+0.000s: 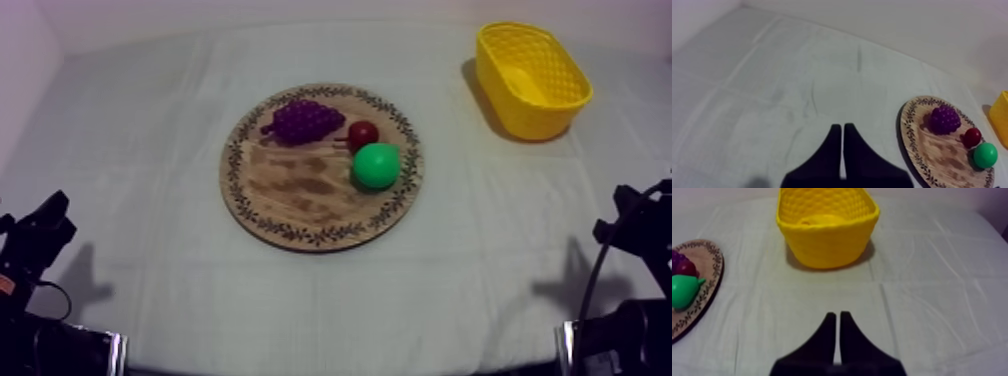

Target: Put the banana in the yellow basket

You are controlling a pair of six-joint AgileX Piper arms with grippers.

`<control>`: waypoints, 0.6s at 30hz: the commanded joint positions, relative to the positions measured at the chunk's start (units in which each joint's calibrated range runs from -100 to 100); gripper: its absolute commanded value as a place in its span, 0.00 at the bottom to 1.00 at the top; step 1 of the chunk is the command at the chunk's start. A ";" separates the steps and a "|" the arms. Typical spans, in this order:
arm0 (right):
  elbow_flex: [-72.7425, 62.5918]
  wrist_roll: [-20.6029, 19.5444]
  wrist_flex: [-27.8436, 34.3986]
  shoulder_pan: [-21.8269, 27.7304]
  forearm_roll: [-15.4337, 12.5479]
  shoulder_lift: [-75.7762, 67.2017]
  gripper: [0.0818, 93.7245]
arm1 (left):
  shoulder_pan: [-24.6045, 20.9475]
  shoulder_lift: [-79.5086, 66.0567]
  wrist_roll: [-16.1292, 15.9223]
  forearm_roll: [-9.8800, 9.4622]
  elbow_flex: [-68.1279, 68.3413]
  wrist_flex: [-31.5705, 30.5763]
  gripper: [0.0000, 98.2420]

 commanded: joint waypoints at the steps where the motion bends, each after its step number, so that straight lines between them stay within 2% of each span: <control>1: 0.09 5.59 -0.94 -0.03 0.12 -0.06 0.01 | 0.00 -0.03 0.00 -0.01 0.03 0.01 0.00; 6: 0.23 7.95 -1.46 -0.03 0.26 -0.06 0.01 | 0.00 -0.03 -0.01 -0.01 0.03 0.01 0.00; 18: 0.26 7.46 -1.56 -0.03 0.28 -0.06 0.01 | 0.00 -0.03 -0.01 -0.01 0.03 0.01 0.00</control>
